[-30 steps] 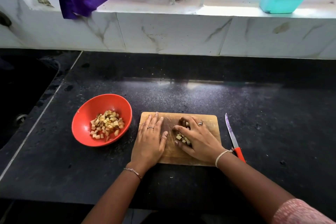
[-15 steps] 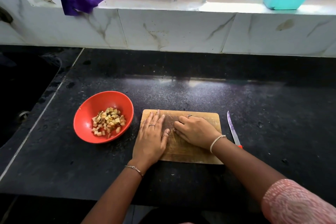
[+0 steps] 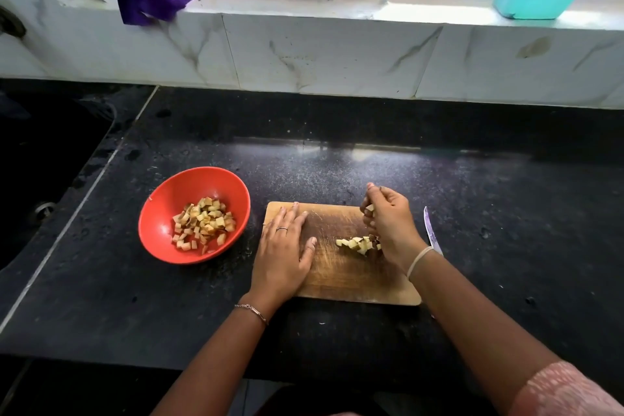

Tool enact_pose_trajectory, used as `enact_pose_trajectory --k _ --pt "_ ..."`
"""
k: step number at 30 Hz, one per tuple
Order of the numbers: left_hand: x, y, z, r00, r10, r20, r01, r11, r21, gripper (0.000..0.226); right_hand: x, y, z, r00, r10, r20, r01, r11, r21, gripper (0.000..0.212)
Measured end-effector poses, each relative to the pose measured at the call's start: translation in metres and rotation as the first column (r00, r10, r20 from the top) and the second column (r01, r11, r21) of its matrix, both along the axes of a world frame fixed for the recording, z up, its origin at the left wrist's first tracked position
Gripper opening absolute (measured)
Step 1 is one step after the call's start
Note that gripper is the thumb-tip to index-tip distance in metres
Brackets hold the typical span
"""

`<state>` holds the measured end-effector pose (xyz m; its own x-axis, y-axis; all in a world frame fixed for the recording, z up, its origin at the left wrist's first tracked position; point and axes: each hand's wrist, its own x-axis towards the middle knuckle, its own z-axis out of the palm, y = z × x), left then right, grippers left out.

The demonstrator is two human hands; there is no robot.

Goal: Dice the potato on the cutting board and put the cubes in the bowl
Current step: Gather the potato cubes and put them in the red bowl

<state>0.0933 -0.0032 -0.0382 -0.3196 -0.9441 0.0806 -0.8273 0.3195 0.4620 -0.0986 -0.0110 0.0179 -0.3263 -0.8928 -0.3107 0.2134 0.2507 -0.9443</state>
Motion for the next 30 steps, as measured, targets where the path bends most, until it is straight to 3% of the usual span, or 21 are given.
enact_pose_trajectory --k 2,5,9,12,15,18,24,27,30 --pt "-0.004 0.000 0.004 0.993 0.023 -0.111 -0.024 1.000 0.000 0.048 -0.006 0.001 0.007 0.941 -0.084 0.327 0.053 0.993 0.103 0.032" --pt "-0.016 0.002 0.018 0.931 0.062 -0.360 -0.052 0.998 0.037 0.037 -0.011 0.003 0.015 0.736 -0.147 0.661 0.029 0.982 0.186 0.033" --pt "-0.035 0.007 0.052 0.689 0.185 -0.701 -0.044 0.976 0.214 0.027 0.005 0.002 0.027 0.500 -0.127 0.857 -0.042 0.985 0.170 0.034" --pt "-0.038 0.002 0.076 0.507 0.274 -0.818 -0.046 0.956 0.291 0.027 0.031 -0.005 0.041 0.443 -0.087 0.892 -0.109 0.983 0.150 0.035" --pt "-0.026 -0.005 0.092 0.299 0.347 -0.889 -0.081 0.937 0.338 0.028 0.069 -0.019 0.054 0.460 -0.046 0.887 -0.194 0.969 0.151 0.031" --pt "0.006 -0.013 0.098 0.187 0.394 -0.900 -0.202 0.912 0.357 0.028 0.110 -0.038 0.060 0.525 0.021 0.851 -0.292 0.943 0.157 0.032" --pt "0.108 -0.028 0.087 0.248 0.538 -0.806 -0.551 0.762 0.340 0.028 0.188 -0.075 0.053 0.716 0.161 0.679 -0.416 0.880 0.230 0.036" --pt "0.141 -0.032 0.079 0.228 0.562 -0.795 -0.620 0.714 0.327 0.029 0.211 -0.083 0.045 0.842 0.214 0.495 -0.380 0.887 0.262 0.033" --pt "0.155 -0.033 0.068 0.307 0.600 -0.738 -0.670 0.687 0.280 0.033 0.222 -0.085 0.035 0.898 0.337 0.282 -0.404 0.886 0.227 0.035"
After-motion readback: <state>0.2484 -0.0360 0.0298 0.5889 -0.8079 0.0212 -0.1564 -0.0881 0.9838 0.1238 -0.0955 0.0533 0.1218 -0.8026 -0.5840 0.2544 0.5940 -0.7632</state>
